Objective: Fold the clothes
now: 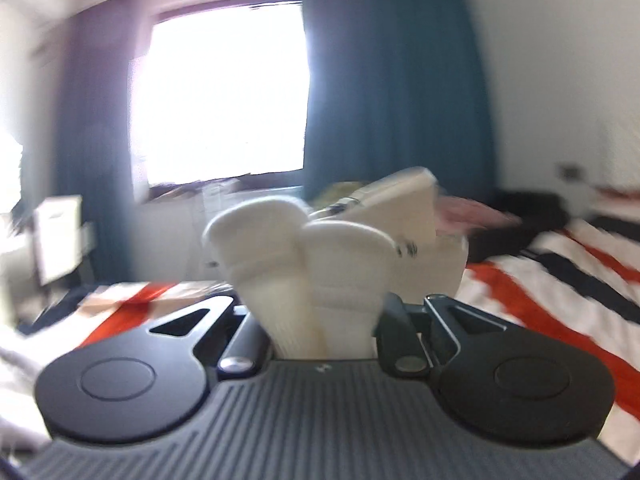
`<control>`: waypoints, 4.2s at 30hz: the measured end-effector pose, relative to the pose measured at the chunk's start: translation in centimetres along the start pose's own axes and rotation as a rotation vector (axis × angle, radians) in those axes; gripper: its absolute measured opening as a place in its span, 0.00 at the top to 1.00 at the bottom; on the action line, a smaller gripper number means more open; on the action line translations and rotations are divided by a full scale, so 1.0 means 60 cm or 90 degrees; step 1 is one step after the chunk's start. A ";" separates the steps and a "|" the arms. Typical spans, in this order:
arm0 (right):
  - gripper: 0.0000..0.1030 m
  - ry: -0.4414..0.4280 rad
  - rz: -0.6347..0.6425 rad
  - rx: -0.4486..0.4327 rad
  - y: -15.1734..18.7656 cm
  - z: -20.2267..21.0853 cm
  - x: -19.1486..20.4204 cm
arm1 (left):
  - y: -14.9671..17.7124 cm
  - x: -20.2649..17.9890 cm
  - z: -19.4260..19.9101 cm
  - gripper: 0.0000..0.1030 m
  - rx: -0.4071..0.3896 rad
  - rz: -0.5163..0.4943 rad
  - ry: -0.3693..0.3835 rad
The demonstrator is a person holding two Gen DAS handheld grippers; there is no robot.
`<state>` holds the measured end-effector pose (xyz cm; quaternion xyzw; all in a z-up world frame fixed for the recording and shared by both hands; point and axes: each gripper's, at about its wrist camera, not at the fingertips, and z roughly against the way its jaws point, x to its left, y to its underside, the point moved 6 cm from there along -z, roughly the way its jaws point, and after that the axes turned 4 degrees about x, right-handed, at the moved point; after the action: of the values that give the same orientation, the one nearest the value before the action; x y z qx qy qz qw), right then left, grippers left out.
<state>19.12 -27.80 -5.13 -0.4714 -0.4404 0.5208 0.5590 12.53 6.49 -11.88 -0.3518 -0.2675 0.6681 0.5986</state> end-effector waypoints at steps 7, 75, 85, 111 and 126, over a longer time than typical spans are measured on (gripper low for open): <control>0.88 -0.153 0.292 0.152 0.199 -0.034 0.218 | -0.014 0.032 0.014 0.04 -0.021 0.081 -0.008; 0.24 -0.028 -0.153 0.402 0.177 0.033 0.065 | 0.027 0.287 0.074 0.10 0.021 0.591 0.015; 0.22 -0.016 -0.132 0.401 0.178 0.031 0.073 | -0.044 0.417 -0.010 0.30 -0.055 0.659 -0.026; 0.22 -0.039 -0.132 0.416 0.166 0.036 0.067 | -0.171 0.285 -0.006 0.81 -0.218 0.150 -0.338; 0.22 -0.028 -0.321 0.347 0.101 0.073 -0.073 | -0.272 -0.181 0.093 0.82 -0.413 -0.034 -0.222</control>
<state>13.50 -31.79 -10.37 -0.1706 -0.3996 0.4750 0.7652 18.49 -1.57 5.87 -0.3973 -0.5726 0.5825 0.4184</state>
